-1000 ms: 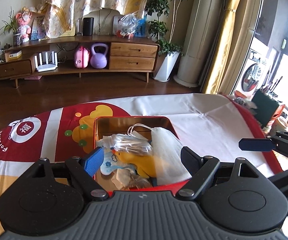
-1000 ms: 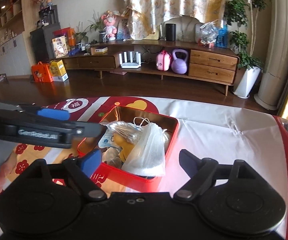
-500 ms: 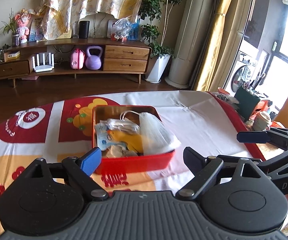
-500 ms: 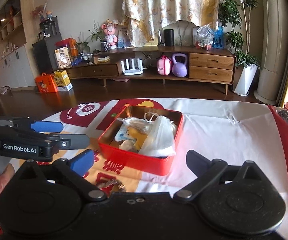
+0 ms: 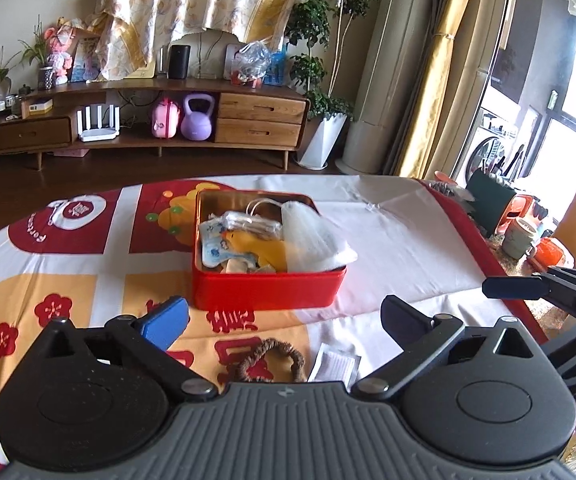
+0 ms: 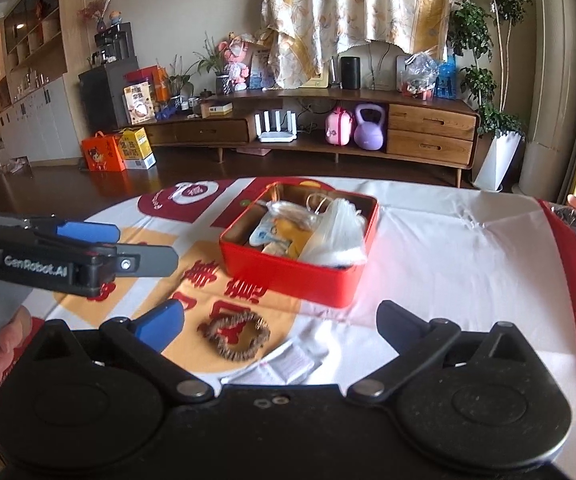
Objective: Organize soft objects
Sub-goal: 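Move both tools back to the brown bead bracelet and paper sachets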
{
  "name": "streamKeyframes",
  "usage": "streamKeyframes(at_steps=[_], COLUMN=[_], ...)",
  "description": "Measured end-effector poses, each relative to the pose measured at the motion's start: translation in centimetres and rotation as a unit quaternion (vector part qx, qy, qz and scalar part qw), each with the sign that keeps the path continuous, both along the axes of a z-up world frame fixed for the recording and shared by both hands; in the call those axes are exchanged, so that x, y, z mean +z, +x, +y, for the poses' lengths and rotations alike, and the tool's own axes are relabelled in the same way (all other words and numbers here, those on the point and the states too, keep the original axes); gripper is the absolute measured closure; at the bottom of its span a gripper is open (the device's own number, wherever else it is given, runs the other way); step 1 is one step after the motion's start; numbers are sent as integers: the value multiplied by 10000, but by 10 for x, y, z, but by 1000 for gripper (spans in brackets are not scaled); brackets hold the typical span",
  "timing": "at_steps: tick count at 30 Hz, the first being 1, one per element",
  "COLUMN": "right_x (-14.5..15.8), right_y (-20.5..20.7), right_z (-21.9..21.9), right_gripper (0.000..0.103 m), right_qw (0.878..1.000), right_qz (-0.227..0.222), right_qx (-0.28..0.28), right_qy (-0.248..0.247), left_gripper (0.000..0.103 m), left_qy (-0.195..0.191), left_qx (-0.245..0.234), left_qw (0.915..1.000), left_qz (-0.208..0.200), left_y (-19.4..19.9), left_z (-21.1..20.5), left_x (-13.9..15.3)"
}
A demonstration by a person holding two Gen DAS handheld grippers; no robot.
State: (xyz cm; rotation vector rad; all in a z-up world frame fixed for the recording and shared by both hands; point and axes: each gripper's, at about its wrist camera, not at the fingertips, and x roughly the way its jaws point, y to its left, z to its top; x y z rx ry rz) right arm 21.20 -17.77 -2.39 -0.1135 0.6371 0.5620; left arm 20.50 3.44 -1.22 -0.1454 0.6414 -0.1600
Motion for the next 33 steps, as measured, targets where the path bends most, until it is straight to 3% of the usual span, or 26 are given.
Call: streamKeyframes(at_steps=[5,15,24,30,33], right_x=[-17,-56,-86,-96,-105], right_y=[-6,-7,-6,3,11], right_z=[5,19,32,39,43], right_gripper=[0,2,5,17,17], right_qw=[9999,9981,9949,9927,9915], right_qz=[95,390,600,628,674], right_qx=[74,314,603,801,817], right_qy=[-93,-369,-542,-647,-752], left_gripper=[0,0,0,0,0], left_qy=[-68,-252,91,144,219], left_qx=[124,47,83,196,239], left_qw=[9998,9967,9950,9941,9938], left_qz=[119,773,996,1056,1062], left_y=[-3,11,27,44,53], left_z=[1,5,0,4,5], left_x=[-17,-65,-97,-110,-116])
